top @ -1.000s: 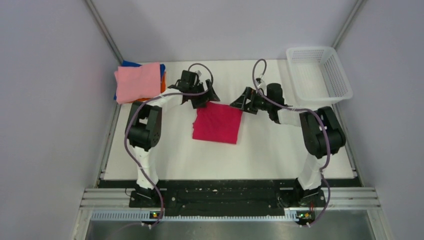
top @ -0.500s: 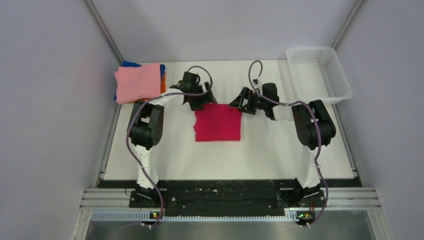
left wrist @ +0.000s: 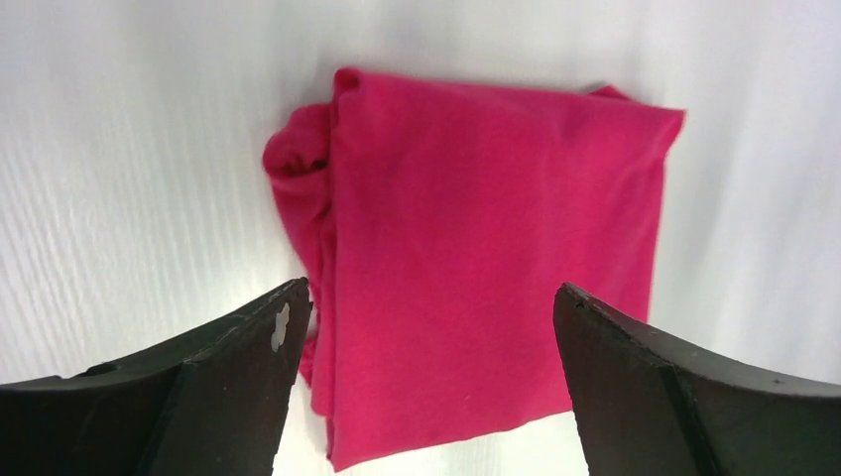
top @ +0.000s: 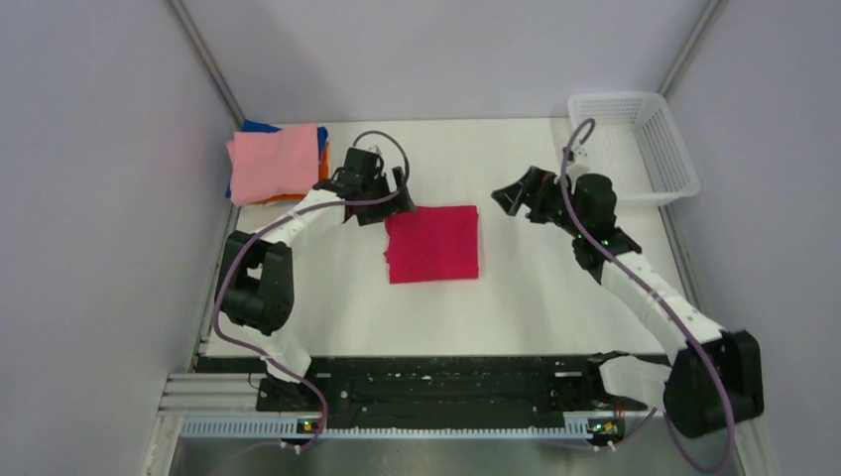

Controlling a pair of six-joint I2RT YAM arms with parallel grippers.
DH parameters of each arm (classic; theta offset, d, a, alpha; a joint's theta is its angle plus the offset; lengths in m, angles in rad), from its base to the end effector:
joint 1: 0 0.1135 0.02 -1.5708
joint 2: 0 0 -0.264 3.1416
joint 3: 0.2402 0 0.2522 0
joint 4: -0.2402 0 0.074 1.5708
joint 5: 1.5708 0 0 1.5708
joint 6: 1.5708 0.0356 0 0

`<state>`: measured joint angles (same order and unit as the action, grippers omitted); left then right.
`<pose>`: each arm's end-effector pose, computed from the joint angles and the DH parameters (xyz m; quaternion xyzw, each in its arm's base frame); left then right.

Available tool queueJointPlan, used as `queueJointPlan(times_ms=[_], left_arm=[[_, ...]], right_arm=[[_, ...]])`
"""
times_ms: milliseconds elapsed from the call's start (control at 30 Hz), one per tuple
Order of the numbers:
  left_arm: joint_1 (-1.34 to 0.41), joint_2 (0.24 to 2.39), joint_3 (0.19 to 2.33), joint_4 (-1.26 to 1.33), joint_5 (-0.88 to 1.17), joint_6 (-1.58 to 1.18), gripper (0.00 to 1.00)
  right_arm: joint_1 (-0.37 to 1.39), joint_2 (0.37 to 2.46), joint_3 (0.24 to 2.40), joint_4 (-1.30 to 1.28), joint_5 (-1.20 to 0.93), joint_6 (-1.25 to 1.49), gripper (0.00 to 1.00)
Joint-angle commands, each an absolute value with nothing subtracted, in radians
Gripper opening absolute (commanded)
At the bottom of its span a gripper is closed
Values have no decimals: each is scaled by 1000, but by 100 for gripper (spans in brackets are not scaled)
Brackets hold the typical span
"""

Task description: Fold and stack the t-shirts

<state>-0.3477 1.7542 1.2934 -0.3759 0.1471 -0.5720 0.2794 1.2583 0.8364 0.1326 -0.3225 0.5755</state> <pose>0.3624 -0.1369 0.2368 -0.0780 0.9280 -0.2203 0.2903 0.2758 0.0909 0.2884 0.0218 0.7967 0.3617 0.4836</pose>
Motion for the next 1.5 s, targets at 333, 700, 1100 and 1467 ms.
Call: queueJointPlan(times_ms=[333, 700, 1100, 1467], left_arm=[[-353, 1844, 1244, -413, 99, -557, 87], [-424, 1967, 1284, -450, 47, -558, 50], [-534, 2042, 1580, -720, -624, -491, 0], [-504, 2005, 1657, -434, -928, -80, 0]], right_arm=[[264, 735, 536, -149, -21, 594, 99], [265, 727, 520, -159, -37, 581, 99], [265, 727, 501, -124, -77, 579, 99], [265, 733, 490, -93, -91, 578, 99]])
